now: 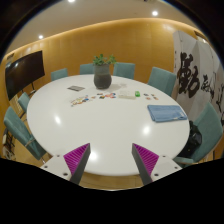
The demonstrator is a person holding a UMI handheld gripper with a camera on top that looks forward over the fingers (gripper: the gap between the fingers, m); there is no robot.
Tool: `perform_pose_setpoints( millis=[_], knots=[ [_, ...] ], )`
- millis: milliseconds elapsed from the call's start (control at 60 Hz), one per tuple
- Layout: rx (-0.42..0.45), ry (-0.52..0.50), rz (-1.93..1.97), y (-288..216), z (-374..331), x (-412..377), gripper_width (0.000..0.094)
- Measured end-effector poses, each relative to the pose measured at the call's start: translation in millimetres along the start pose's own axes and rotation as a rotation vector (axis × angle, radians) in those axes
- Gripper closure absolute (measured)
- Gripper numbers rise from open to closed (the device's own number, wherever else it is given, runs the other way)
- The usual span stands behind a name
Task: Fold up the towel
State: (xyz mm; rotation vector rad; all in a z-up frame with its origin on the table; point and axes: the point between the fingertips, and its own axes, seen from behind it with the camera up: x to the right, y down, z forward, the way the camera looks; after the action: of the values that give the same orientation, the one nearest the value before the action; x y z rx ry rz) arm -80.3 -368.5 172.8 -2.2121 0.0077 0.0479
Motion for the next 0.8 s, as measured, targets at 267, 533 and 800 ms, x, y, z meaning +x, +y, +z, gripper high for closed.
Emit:
perform_pose_setpoints(
  millis=[267, 533, 800],
  knots=[
    [-0.069, -0.002, -0.003, 17, 81, 93, 0.0061],
    [-0.040, 0.046, -0.008, -53, 219, 213, 0.0073],
    [-0.057, 0.131, -0.002, -88, 371, 295, 0.0089]
  ],
)
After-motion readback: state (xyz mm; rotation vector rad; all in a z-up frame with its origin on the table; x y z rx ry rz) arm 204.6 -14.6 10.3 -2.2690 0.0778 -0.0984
